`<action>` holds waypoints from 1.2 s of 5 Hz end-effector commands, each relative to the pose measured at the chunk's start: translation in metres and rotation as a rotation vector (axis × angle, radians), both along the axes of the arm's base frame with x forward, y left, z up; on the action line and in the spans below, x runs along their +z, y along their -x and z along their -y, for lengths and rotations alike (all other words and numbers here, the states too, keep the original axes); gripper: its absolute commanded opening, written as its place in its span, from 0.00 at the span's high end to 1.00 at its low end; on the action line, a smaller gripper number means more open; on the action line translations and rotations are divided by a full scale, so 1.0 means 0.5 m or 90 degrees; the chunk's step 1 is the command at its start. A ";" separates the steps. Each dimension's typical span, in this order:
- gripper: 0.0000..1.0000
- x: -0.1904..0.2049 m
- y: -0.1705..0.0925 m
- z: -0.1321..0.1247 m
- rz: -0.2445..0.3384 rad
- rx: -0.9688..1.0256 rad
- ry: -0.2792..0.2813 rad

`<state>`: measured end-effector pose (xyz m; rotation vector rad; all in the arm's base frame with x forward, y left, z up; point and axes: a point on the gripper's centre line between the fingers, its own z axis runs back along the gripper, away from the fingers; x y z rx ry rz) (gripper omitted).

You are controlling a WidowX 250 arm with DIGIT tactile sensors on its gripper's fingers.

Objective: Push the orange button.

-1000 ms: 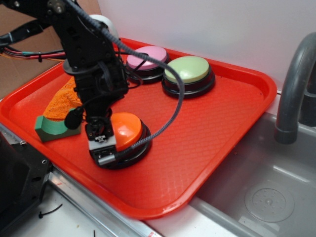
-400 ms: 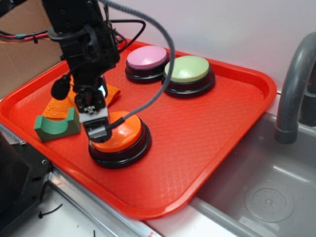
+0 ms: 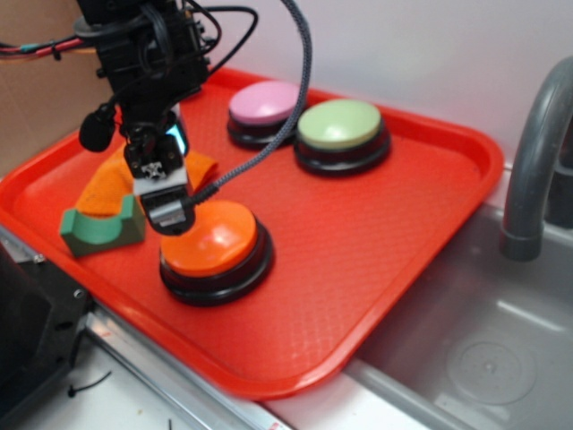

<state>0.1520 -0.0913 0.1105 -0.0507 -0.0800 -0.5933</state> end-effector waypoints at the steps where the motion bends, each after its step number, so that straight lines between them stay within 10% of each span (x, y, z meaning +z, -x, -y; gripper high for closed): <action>1: 0.00 0.060 -0.007 0.010 0.022 -0.008 0.016; 6: 0.00 0.170 0.038 0.007 0.037 0.031 -0.022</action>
